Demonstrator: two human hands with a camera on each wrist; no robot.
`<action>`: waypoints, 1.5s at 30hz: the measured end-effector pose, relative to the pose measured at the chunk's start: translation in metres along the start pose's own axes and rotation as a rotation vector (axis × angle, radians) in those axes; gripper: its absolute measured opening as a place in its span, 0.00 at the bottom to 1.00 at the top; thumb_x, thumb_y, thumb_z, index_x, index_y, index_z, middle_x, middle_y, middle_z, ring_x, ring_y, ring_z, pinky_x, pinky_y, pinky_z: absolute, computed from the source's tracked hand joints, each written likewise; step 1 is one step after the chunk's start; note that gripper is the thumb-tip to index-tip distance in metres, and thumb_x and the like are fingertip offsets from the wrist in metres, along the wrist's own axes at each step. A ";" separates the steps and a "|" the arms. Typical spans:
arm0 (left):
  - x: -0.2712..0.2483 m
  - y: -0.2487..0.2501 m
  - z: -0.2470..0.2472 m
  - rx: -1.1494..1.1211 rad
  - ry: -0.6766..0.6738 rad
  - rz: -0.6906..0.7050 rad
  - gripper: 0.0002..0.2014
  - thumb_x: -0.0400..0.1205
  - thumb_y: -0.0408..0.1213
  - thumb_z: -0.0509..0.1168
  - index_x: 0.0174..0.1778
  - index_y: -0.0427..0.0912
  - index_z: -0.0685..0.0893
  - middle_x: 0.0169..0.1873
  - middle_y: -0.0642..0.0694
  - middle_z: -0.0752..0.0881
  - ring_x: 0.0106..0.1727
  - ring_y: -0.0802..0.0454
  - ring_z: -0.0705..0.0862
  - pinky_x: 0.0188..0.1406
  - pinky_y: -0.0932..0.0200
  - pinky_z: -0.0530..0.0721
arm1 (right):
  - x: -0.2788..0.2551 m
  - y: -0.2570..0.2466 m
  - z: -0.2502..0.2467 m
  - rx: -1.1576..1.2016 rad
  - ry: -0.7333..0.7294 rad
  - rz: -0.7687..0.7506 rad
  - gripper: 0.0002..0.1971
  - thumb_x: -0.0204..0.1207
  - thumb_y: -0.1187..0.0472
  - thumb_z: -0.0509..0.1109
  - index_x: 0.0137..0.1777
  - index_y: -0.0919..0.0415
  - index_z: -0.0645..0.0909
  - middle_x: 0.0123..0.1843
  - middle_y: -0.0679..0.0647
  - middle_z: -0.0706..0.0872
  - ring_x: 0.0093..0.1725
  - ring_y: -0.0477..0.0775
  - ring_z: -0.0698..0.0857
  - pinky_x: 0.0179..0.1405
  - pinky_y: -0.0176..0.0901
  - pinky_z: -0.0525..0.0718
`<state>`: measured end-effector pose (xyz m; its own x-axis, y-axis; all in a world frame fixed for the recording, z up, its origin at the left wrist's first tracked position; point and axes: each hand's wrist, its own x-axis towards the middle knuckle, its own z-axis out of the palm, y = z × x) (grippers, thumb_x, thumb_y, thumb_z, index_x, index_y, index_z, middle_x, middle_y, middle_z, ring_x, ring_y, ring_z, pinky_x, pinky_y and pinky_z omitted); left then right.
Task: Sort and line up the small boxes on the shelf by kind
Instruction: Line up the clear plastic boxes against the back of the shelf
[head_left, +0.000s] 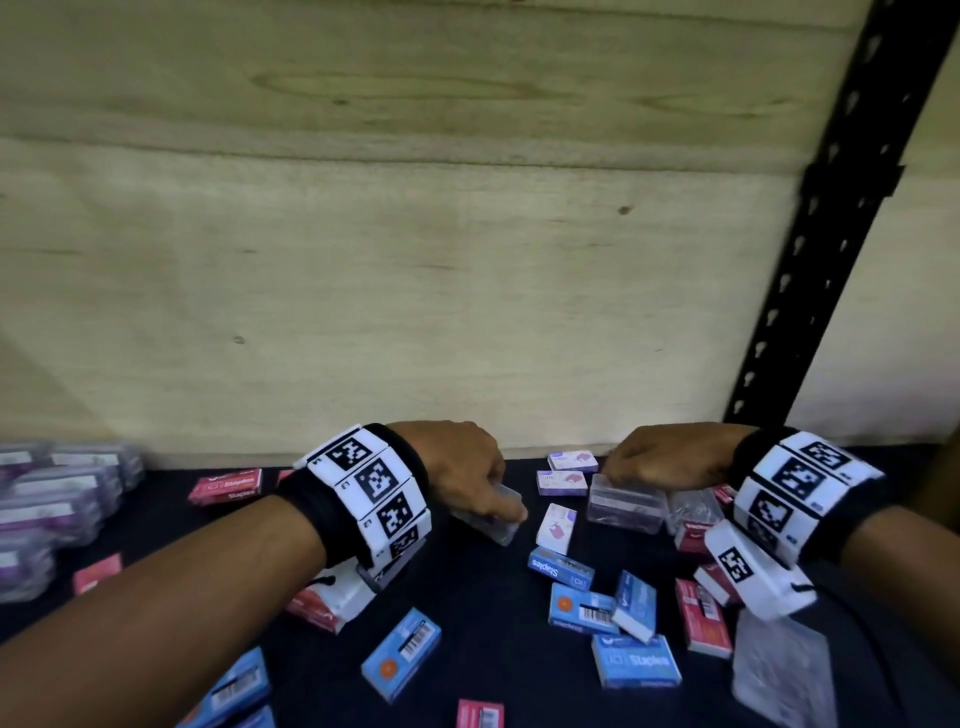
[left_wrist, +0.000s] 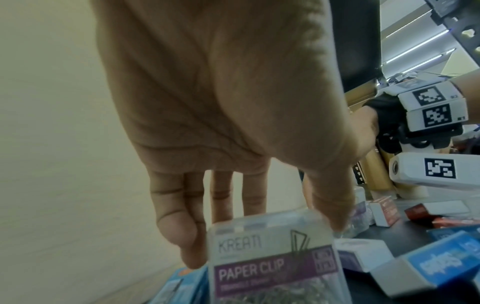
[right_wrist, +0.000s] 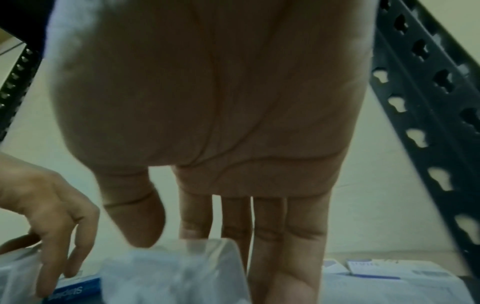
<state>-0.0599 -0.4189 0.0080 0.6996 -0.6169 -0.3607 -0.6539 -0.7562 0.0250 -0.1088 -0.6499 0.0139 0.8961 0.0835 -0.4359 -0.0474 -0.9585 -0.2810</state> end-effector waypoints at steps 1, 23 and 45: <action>0.000 -0.002 0.001 -0.013 0.006 0.005 0.31 0.77 0.71 0.58 0.56 0.47 0.86 0.53 0.50 0.85 0.53 0.51 0.83 0.50 0.54 0.81 | 0.000 0.002 0.000 0.013 0.011 -0.004 0.16 0.77 0.43 0.61 0.33 0.51 0.77 0.36 0.48 0.81 0.39 0.49 0.79 0.48 0.42 0.79; -0.014 -0.035 0.001 -0.169 0.090 0.117 0.17 0.77 0.46 0.75 0.61 0.51 0.85 0.44 0.58 0.83 0.40 0.60 0.79 0.36 0.65 0.73 | 0.002 -0.005 -0.014 -0.213 0.054 -0.056 0.11 0.78 0.48 0.72 0.59 0.47 0.82 0.53 0.47 0.90 0.49 0.52 0.89 0.54 0.46 0.84; -0.256 -0.217 0.029 -0.200 0.179 -0.464 0.19 0.75 0.50 0.77 0.60 0.54 0.84 0.44 0.62 0.81 0.46 0.59 0.79 0.40 0.65 0.73 | 0.053 -0.304 0.037 -0.328 0.102 -0.649 0.20 0.83 0.51 0.67 0.74 0.48 0.74 0.67 0.45 0.84 0.59 0.47 0.83 0.63 0.44 0.80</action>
<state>-0.1051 -0.0903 0.0682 0.9515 -0.2226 -0.2122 -0.2091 -0.9742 0.0844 -0.0635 -0.3444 0.0447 0.7361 0.6517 -0.1829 0.6271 -0.7583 -0.1781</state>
